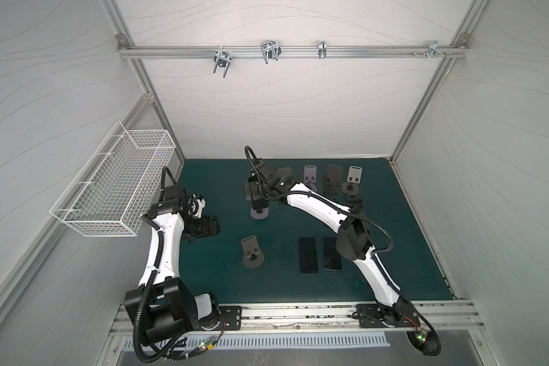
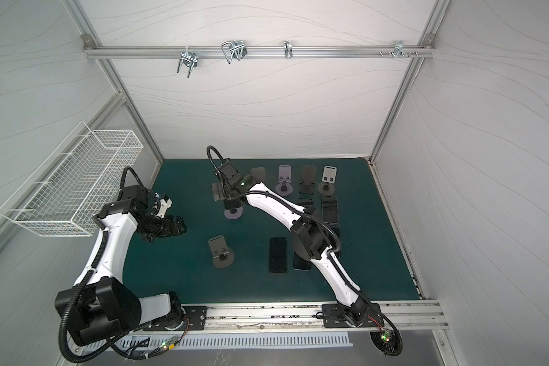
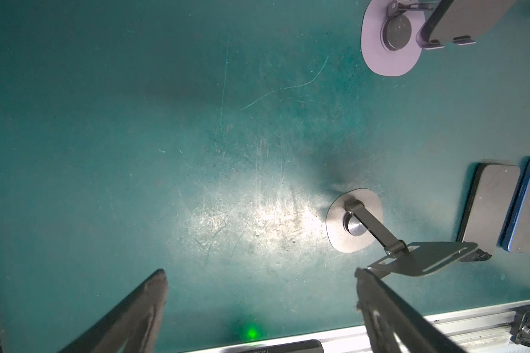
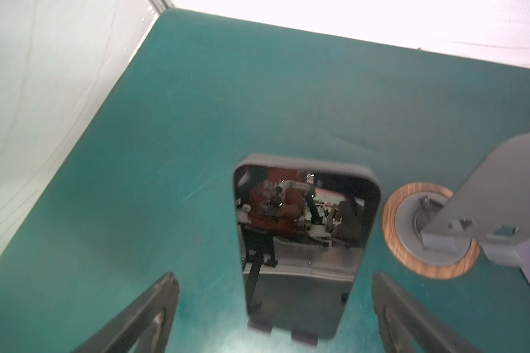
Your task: Remove the phone from the phone stand
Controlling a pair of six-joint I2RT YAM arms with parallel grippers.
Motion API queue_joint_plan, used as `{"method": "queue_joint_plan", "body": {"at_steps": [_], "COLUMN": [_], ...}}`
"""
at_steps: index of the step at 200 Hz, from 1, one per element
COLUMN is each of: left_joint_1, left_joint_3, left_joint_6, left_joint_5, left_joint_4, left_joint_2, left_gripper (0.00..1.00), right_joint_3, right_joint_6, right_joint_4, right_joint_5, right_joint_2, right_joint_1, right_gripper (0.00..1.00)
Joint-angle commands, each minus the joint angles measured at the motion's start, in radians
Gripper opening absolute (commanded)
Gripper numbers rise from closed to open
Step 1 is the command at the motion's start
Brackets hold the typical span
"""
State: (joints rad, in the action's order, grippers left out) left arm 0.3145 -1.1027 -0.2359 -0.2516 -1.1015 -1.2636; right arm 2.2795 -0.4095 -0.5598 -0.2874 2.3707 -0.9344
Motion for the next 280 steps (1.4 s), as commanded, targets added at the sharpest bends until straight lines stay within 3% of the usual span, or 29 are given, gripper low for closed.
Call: {"method": "queue_joint_plan", "body": {"at_steps": [1,40,131,209,280], "left_joint_1": [0.005,0.005,0.004,0.005,0.004], "left_joint_3": [-0.002,-0.002,0.000,-0.002,-0.024], "left_joint_6": [-0.028,-0.029,-0.028,-0.033,-0.039], "left_joint_5": [-0.014,-0.022,-0.028,-0.029,-0.031], "left_joint_4": [-0.008,-0.009,-0.003,0.001,0.008], "left_joint_2": [0.004,0.002,0.002,-0.001,-0.018], "left_gripper": [0.97,0.97,0.97,0.97,0.97], "right_joint_3": [0.050,0.113,0.114,0.028,-0.350], "right_joint_6": [0.034,0.061,0.042,-0.032,-0.102], "right_joint_4": [0.045,0.067,0.077,0.005,-0.017], "right_joint_5": [-0.049,-0.108,-0.157,-0.160,-0.108], "right_joint_2": [0.055,0.129,0.117,-0.103,-0.413], "right_joint_1": [0.005,0.005,0.003,-0.008,0.069], "right_gripper": [0.99,0.97,0.72,0.66,0.66]}}
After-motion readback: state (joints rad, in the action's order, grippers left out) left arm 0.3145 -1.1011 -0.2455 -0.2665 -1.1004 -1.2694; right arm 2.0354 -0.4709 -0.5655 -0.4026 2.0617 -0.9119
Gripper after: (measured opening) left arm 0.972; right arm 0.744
